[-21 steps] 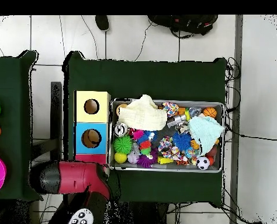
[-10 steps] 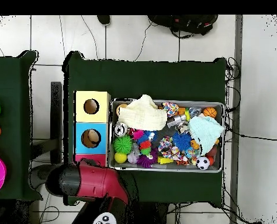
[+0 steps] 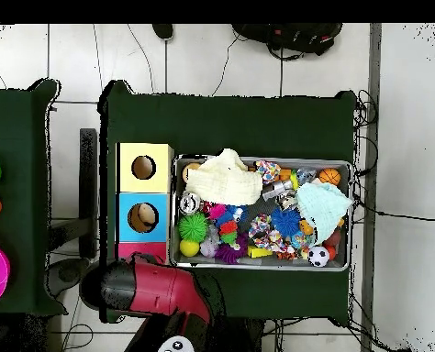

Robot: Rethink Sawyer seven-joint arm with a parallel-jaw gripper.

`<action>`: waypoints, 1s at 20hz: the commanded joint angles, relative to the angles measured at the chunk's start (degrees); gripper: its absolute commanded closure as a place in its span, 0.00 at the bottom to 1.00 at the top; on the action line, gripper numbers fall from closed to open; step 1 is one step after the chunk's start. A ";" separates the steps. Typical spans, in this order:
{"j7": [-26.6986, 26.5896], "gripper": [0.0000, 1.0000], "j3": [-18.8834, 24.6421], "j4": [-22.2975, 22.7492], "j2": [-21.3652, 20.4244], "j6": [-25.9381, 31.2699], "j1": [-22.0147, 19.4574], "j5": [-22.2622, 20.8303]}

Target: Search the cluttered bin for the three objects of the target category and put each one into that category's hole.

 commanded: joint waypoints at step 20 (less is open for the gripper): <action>-1.25 0.00 5.17 -35.07 17.35 31.52 -15.56 -9.86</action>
